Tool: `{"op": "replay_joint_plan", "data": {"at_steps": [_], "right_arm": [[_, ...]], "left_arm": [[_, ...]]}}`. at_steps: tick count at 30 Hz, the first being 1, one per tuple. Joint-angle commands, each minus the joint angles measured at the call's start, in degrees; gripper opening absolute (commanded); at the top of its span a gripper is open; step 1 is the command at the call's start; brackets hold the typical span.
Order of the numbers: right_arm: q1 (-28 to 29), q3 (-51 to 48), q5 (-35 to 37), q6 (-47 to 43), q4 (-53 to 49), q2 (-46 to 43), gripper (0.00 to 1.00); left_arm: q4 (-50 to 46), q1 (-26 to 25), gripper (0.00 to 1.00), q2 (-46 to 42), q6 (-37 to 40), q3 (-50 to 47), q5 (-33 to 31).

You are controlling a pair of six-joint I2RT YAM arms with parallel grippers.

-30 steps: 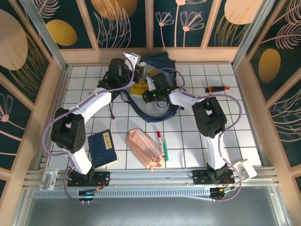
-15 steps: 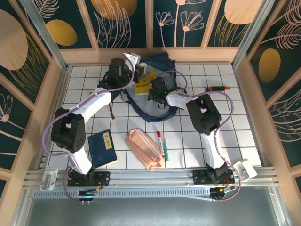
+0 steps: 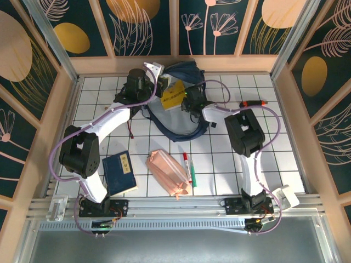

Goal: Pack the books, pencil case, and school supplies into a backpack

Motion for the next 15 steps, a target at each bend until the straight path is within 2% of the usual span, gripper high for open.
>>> {"op": "replay_joint_plan", "data": {"at_steps": [1, 8, 13, 15], "right_arm": [[-0.02, -4.55, -9.55, -4.22, 5.67, -11.28, 0.27], [1.99, -17.57, -18.03, -12.29, 3.06, -26.17, 0.32], [11.73, -18.13, -26.79, -28.34, -2.1, -30.52, 0.35], [16.73, -18.89, -32.55, -39.22, -1.06, -30.11, 0.37]], "left_arm": [[10.35, -0.51, 0.0, -2.75, -0.66, 0.21, 2.36], [11.34, -0.47, 0.0, -2.33, -1.63, -0.7, 0.54], [9.2, -0.49, 0.0, -1.73, 0.42, 1.78, 0.99], [8.1, -0.49, 0.0, -1.66, 1.67, 2.37, 0.68]]}}
